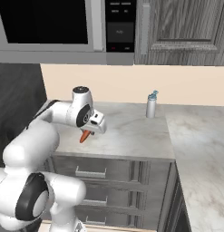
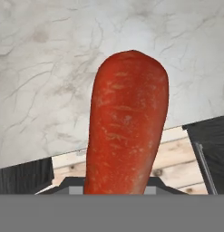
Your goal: Place the potato and carrot inside the fridge drawer. Close the drawer after placing the vegetables.
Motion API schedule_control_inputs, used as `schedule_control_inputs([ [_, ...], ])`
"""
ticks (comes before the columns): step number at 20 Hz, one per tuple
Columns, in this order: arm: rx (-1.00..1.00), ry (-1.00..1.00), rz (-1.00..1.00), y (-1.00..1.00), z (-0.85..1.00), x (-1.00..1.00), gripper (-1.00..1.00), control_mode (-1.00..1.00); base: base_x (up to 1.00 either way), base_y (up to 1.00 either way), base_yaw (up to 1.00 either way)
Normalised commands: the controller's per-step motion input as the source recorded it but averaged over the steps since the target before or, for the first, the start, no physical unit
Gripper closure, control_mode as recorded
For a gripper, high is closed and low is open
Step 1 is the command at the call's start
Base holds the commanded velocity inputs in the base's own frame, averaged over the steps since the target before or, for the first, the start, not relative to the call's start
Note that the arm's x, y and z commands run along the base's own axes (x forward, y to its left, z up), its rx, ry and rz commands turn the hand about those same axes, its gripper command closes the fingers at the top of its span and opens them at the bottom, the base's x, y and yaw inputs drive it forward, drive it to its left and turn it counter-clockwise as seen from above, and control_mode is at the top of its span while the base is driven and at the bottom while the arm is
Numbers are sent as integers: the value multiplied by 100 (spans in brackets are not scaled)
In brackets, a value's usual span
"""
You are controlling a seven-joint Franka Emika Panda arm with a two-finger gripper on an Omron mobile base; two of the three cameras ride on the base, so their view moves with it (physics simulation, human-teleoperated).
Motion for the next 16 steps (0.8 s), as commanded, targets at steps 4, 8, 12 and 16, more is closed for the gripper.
schedule_control_inputs([
  [4,0,-7,0,0,77,-100,100,-100,0,0,0],
  [8,0,-1,0,1,50,-99,100,-100,0,0,0],
  [12,0,0,0,1,1,-85,100,-100,0,0,0],
  [16,-2,2,0,23,-1,-31,100,-100,0,0,0],
])
